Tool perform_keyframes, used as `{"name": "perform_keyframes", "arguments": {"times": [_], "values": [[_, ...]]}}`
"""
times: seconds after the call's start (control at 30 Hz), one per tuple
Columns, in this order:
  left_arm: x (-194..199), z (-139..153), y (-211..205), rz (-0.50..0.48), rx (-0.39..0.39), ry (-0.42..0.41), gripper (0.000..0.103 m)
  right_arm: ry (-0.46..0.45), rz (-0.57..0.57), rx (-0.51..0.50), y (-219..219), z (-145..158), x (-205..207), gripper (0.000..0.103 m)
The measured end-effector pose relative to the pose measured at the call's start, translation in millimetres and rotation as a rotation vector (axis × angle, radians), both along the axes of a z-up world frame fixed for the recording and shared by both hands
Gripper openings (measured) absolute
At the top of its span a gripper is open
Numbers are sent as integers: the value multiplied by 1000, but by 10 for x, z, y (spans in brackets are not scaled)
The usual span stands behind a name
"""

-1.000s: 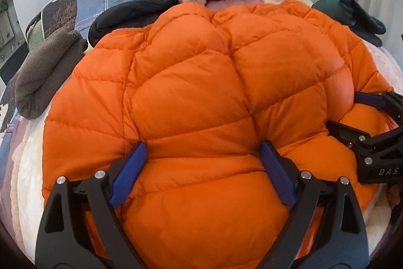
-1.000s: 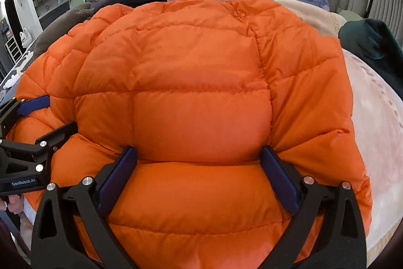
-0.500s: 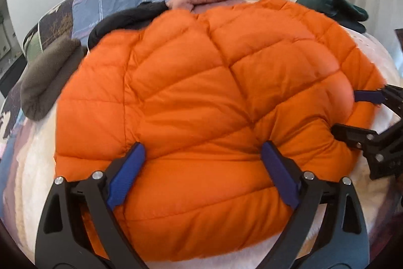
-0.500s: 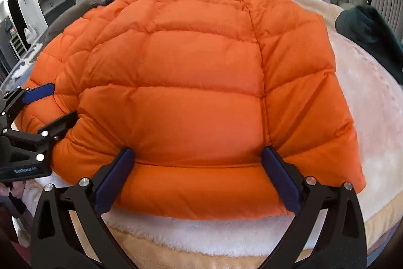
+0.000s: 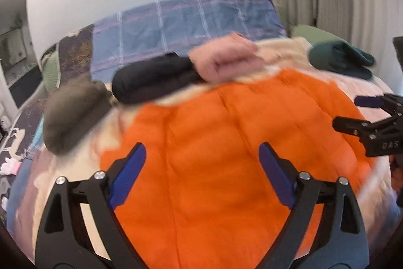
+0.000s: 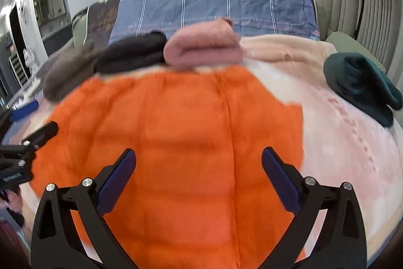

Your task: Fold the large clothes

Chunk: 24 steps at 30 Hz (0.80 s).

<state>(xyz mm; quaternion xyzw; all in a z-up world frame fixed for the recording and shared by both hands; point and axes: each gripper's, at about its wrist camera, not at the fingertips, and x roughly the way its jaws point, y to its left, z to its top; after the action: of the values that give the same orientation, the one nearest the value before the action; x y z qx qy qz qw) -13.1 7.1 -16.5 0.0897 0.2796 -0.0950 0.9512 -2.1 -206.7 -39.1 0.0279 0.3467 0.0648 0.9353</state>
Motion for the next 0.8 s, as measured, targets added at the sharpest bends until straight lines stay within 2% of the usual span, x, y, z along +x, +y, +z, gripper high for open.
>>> {"name": "perform_keyframes", "arguments": {"times": [0.1,0.2,0.27,0.3,0.37,0.53,0.7,0.8], "values": [[422,-10,19,57,-43,52,87,-23,-43,-5,-32,35,410,101],[847,-241,47,151,-22,145,87,14,-75,-8,-75,-93,787,101],[1063,-523,87,200,28,224,90,92,-96,-40,-107,-357,979,101],[1131,-675,124,208,22,249,93,150,-87,-44,-148,-607,1140,102],[1157,-738,195,203,-42,251,93,152,-80,37,-227,-762,1178,102],[1119,-778,129,210,6,232,94,133,-85,-6,-158,-771,1160,102],[1136,-781,188,202,-29,237,94,129,-84,-15,-159,-760,1136,102],[1089,-689,282,196,-82,244,93,136,-88,-32,-164,-704,1110,102]]}}
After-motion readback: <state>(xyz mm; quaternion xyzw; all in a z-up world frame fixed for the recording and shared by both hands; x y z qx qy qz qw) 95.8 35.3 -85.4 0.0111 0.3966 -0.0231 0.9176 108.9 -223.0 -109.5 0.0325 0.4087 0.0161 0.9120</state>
